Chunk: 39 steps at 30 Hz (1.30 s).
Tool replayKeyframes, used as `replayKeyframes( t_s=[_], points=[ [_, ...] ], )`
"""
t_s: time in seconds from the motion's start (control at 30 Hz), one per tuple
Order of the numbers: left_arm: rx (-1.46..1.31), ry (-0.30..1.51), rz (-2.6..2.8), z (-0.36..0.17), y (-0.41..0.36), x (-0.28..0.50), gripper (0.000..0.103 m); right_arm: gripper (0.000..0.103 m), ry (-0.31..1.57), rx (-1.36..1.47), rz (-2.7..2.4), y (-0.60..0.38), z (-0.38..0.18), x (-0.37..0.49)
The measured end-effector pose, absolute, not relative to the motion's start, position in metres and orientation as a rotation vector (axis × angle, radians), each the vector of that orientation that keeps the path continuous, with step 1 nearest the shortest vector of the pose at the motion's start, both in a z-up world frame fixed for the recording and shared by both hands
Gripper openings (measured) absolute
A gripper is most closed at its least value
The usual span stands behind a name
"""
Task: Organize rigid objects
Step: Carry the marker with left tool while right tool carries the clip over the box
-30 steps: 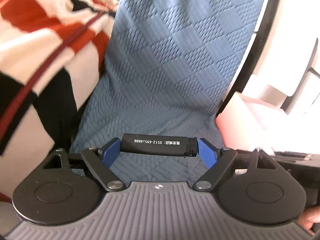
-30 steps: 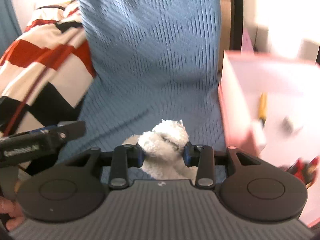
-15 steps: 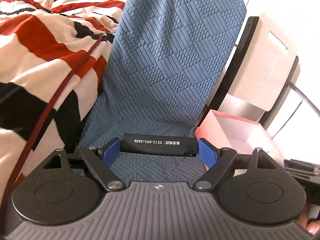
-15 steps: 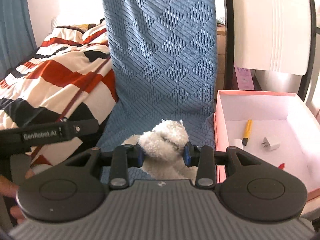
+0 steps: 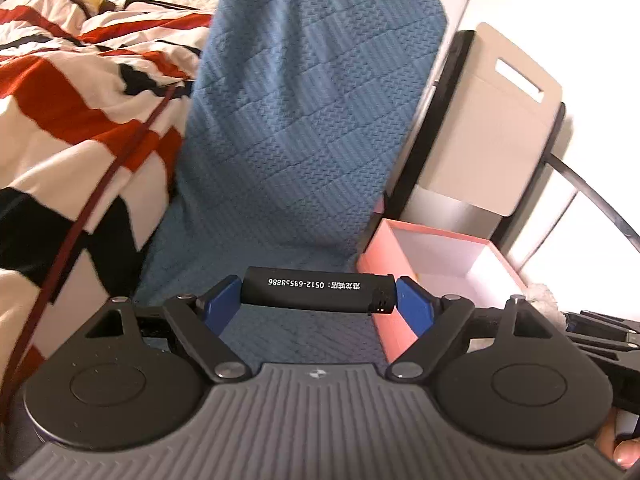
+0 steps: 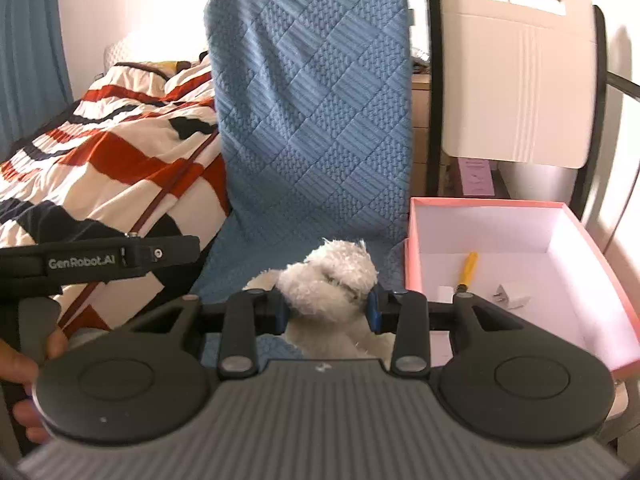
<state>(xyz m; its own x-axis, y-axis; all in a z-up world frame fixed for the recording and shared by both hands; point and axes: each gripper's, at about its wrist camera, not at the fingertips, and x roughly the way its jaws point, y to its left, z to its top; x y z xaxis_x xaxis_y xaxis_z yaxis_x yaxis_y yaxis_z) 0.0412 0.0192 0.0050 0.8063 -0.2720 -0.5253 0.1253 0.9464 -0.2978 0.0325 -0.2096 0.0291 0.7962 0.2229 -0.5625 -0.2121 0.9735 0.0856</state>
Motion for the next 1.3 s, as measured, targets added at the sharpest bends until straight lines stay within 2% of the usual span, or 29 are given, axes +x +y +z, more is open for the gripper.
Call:
replayKeyframes(
  t_s=[0.83, 1.3],
  points=[
    [-0.179, 0.626, -0.427, 0.016, -0.112, 0.044, 0.086, 0.039, 0.576, 0.086, 0.035, -0.316, 0.038, -0.004],
    [-0.138, 0.697, -0.489, -0.004, -0.181, 0.091, 0.086, 0.039, 0.631, 0.155, -0.061, -0.375, 0.017, 0.022]
  ],
)
